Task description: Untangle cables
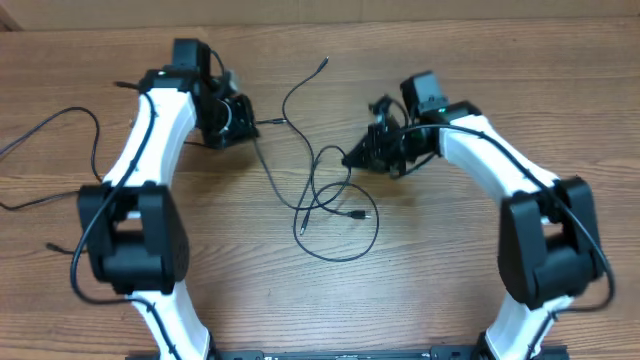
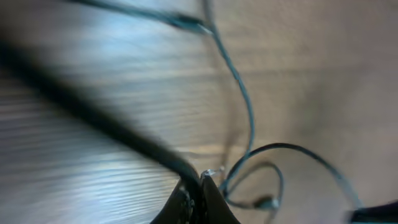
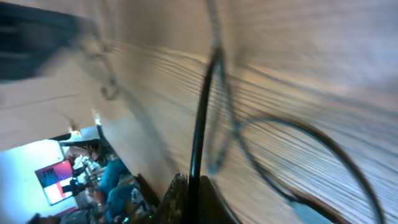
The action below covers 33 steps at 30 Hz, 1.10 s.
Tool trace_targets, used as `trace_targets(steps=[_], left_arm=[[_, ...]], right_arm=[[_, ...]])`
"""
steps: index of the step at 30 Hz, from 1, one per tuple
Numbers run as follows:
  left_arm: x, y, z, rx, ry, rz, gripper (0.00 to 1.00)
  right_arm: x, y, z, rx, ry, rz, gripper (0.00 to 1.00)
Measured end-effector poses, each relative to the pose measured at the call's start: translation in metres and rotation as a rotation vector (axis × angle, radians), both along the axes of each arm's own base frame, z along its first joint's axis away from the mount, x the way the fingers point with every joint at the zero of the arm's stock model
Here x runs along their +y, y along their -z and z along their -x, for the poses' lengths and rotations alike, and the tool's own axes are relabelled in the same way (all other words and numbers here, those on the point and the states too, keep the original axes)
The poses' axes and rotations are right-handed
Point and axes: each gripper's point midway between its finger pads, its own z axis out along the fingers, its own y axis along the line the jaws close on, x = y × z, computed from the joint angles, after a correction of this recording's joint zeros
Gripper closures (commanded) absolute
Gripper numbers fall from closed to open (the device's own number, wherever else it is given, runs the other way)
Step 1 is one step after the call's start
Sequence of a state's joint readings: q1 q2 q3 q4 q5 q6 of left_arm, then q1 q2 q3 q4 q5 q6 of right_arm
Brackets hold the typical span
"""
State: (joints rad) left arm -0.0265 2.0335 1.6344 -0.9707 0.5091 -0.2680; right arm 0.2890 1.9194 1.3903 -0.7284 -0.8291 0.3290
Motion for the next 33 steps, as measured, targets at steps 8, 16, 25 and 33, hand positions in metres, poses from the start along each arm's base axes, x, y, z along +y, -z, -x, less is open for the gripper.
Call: trace_targets(steps=[8, 16, 25, 33], left_arm=[[-0.045, 0.000, 0.014, 0.008, 0.188, 0.315, 0.96], [-0.058, -0.018, 0.017, -0.024, 0.228, 0.439, 0.96], [-0.071, -0.039, 0.019, -0.032, 0.239, 0.585, 0.96], [-0.078, -0.060, 0.021, -0.042, 0.245, 0.715, 0.96]], right_arm=[[0.007, -0.149, -0.012, -0.446, -0.053, -0.136, 0.96], [0.010, -0.169, -0.004, -0.542, -0.115, -0.179, 0.96], [0.023, -0.165, 0.008, -0.547, -0.165, -0.174, 0.96], [0.047, -0.148, 0.023, -0.528, -0.220, -0.147, 0.96]])
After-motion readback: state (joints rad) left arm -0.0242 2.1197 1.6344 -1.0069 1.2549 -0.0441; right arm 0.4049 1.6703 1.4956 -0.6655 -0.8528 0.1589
